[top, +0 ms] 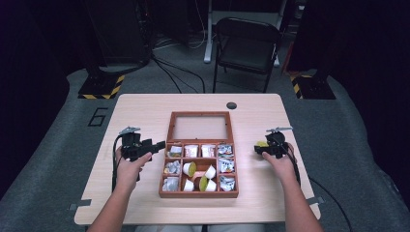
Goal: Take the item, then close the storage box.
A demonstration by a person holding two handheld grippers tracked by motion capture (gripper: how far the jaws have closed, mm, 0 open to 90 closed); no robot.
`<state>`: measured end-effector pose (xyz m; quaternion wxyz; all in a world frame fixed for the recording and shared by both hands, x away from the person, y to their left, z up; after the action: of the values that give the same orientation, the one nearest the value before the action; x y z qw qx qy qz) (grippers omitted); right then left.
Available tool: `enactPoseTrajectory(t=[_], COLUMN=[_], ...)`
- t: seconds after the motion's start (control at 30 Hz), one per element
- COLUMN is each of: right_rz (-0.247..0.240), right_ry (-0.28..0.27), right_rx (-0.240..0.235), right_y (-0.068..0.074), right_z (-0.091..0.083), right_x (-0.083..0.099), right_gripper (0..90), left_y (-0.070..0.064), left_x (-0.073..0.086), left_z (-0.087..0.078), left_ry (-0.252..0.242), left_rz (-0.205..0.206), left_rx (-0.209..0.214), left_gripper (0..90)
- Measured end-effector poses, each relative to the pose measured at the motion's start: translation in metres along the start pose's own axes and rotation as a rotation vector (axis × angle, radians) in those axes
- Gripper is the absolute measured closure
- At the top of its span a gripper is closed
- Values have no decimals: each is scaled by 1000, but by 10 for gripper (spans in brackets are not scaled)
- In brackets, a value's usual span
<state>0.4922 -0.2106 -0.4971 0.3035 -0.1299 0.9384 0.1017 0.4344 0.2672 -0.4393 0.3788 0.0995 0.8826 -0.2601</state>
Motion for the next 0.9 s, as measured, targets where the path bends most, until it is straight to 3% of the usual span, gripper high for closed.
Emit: enactPoseTrajectory(t=[0.47, 0.63, 0.9], right_rz=[23, -9, -44], right_ry=[-81, -91, -97], right_rx=[-11, -6, -19], right_y=[-1, 5, 20], right_z=[-19, -26, -33], right_x=[-10, -13, -17], right_gripper=[317, 320, 351], left_y=[-3, -1, -3], left_x=[1, 0, 0], left_z=[4, 4, 6], left_ry=[11, -3, 9], left_rz=[6, -10, 0], left_rx=[3, -12, 4], left_gripper=[291, 290, 292])
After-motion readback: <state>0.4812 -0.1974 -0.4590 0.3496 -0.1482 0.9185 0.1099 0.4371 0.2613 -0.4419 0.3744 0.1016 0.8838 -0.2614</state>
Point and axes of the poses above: each handheld gripper's, and its own axes: z roughly forward along the jaws, x roughly out of its underside, y roughly to its left, the point moved 1 cm from there along z, roughly forward along the jaws, and after that the axes turned 3 degrees about y, right-handed, at the moved point
